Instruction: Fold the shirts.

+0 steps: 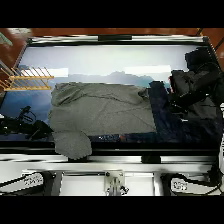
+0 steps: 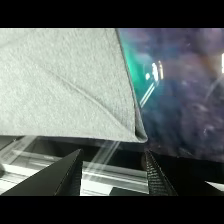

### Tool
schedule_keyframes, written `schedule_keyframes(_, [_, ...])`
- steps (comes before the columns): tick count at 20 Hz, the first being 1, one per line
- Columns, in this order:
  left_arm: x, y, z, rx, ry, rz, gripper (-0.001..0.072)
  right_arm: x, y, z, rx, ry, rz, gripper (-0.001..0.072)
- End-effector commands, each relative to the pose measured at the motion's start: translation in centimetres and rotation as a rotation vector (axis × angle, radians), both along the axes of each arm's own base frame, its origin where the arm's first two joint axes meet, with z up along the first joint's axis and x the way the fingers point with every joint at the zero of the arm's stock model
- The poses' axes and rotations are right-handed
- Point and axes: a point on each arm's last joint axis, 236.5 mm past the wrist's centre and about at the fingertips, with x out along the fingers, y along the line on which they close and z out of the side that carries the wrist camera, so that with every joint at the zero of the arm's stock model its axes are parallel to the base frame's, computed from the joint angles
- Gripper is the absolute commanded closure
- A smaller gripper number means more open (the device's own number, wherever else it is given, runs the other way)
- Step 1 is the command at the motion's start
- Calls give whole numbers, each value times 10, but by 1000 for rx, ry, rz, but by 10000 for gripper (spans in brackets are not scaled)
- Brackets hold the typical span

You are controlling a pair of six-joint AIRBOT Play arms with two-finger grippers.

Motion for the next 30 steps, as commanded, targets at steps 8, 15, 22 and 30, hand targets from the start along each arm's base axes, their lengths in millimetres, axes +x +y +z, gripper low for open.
schedule_keyframes(8, [-23,-9,-24,-4,15,-49,213,0,1,0,4,1,-8,203])
schedule_keyframes(15, [-17,-35,-34,-33,13,-114,256,0,1,0,4,3,-7,203])
schedule_keyframes(22, [-20,-43,-35,-45,26,-147,676,-37,-4,-25,11,120,40,202])
schedule_keyframes(30, [-23,-46,-32,-60,37,-157,676,-81,12,-91,98,238,-98,203])
